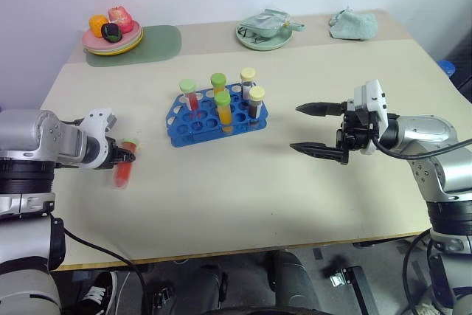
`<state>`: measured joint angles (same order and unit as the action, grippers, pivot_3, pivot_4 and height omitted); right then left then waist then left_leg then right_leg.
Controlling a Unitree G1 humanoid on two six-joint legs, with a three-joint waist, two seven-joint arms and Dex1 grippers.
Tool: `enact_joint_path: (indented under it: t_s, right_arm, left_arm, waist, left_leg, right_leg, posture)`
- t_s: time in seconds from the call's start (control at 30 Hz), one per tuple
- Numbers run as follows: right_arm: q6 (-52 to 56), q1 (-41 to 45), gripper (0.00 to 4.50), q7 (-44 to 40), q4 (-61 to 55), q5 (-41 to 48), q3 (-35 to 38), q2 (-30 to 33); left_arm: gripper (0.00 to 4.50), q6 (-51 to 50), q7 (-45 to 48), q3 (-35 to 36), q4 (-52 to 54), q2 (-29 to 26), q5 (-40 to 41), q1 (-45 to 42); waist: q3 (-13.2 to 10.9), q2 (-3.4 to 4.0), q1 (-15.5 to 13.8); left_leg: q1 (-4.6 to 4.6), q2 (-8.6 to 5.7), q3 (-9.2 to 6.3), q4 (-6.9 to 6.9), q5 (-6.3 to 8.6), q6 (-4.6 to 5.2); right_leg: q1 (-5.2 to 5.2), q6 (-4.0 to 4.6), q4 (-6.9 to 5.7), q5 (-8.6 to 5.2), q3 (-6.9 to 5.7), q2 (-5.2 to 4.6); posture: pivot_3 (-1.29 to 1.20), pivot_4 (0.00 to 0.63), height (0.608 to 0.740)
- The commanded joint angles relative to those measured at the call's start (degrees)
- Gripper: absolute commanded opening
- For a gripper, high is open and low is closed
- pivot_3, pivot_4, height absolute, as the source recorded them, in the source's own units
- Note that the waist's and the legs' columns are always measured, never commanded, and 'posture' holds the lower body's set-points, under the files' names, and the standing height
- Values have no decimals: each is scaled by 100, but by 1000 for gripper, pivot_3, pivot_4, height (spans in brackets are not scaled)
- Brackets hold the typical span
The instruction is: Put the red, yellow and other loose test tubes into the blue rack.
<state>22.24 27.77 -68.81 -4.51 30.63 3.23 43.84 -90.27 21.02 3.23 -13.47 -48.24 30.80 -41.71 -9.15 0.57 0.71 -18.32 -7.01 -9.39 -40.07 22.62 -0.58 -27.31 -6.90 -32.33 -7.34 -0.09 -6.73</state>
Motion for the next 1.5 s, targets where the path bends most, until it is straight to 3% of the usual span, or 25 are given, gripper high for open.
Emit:
enact_joint_path:
  t_s: [0.03, 0.2, 0.3, 0.37, 0.4, 0.43, 0.5, 0.67, 1.03, 1.27, 1.5]
  right_arm:
    - [-62, 110, 4500, 15, -98, 31, 120, 21]
    - [-132, 94, 4500, 6, 8, -18, 175, 55]
    - [-201, 100, 4500, -27, 92, -74, 188, 84]
    - [-205, 140, 4500, -33, 136, -72, 187, 82]
    - [-201, 161, 4500, -34, 147, -70, 182, 78]
    - [-196, 178, 4500, -37, 151, -64, 178, 76]
    - [-213, 217, 4500, -44, 176, -74, 166, 67]
    - [-215, 261, 4500, -35, 196, -95, 181, 93]
    - [-125, 161, 4500, 55, -2, -56, 293, 242]
    - [-92, 140, 4500, 117, -55, -59, 317, 249]
    - [-50, 139, 4500, 177, -96, -38, 351, 264]
  left_arm:
    - [757, 933, -364, 353, 626, -42, -507, 192]
    - [757, 2654, -701, 940, 1977, 296, -899, 797]
    - [757, 4495, -370, 1378, 2773, 900, -789, 1248]
    - [757, 5844, 123, 1304, 3102, 967, -1041, 1673]
    - [757, 6034, 237, 1403, 3248, 1176, -841, 1802]
    - [757, 6246, 343, 1469, 3338, 1351, -669, 1900]
    - [757, 7471, 675, 1198, 3252, 1472, -1081, 2146]
    - [757, 9375, 776, 599, 2475, 2091, -1820, 2385]
    - [757, 11344, 391, -20, 412, 3031, -2649, 2060]
    - [757, 11709, 354, -139, -266, 3245, -2713, 1728]
    - [757, 11436, 450, -150, -397, 3498, -2347, 1747]
  waist:
    - [0, 0, 0]
    - [-1, -2, -17]
    - [0, -2, -45]
    - [-1, -3, -39]
    - [-1, -2, -30]
    - [0, -1, -28]
    - [0, -1, -27]
    - [1, 0, -69]
    - [3, -3, -160]
    - [3, -3, -150]
    - [4, -4, -159]
  left_leg:
    - [0, 1, 0, 0, 0, 0]
    - [-3, 9, 2, -3, 0, 0]
    - [-5, 8, 3, -2, 0, 0]
    - [-7, 8, 6, -5, 0, 0]
    - [-7, 9, 15, -5, 0, 0]
    - [-6, 10, 24, -2, 0, 0]
    - [-4, 12, 30, -3, 0, 0]
    - [0, 13, 39, -6, 0, 1]
    - [0, 11, 41, -11, 0, 3]
    - [0, 12, 42, -11, 0, 3]
    - [0, 12, 41, -11, 0, 3]
  right_leg:
    - [0, 0, 0, 0, 0, -1]
    - [-1, 0, 2, 0, 1, -4]
    - [0, 0, 6, 0, 0, -7]
    - [1, 0, 10, 1, 0, -8]
    - [-1, 0, 9, 1, 0, -8]
    - [-2, 0, 10, 1, 0, -7]
    - [0, 0, 14, 0, 1, -7]
    - [7, 1, 16, 1, 3, -7]
    - [9, 2, 17, 3, 3, -7]
    - [8, 2, 16, 3, 3, -7]
    - [8, 2, 16, 3, 3, -7]
  posture:
    - [0, 150, 740]
    - [0, 150, 740]
    - [0, 150, 740]
    - [0, 150, 740]
    - [0, 150, 740]
    - [0, 150, 740]
    - [0, 150, 740]
    - [0, 150, 740]
    - [0, 150, 740]
    - [0, 150, 740]
    - [0, 150, 740]
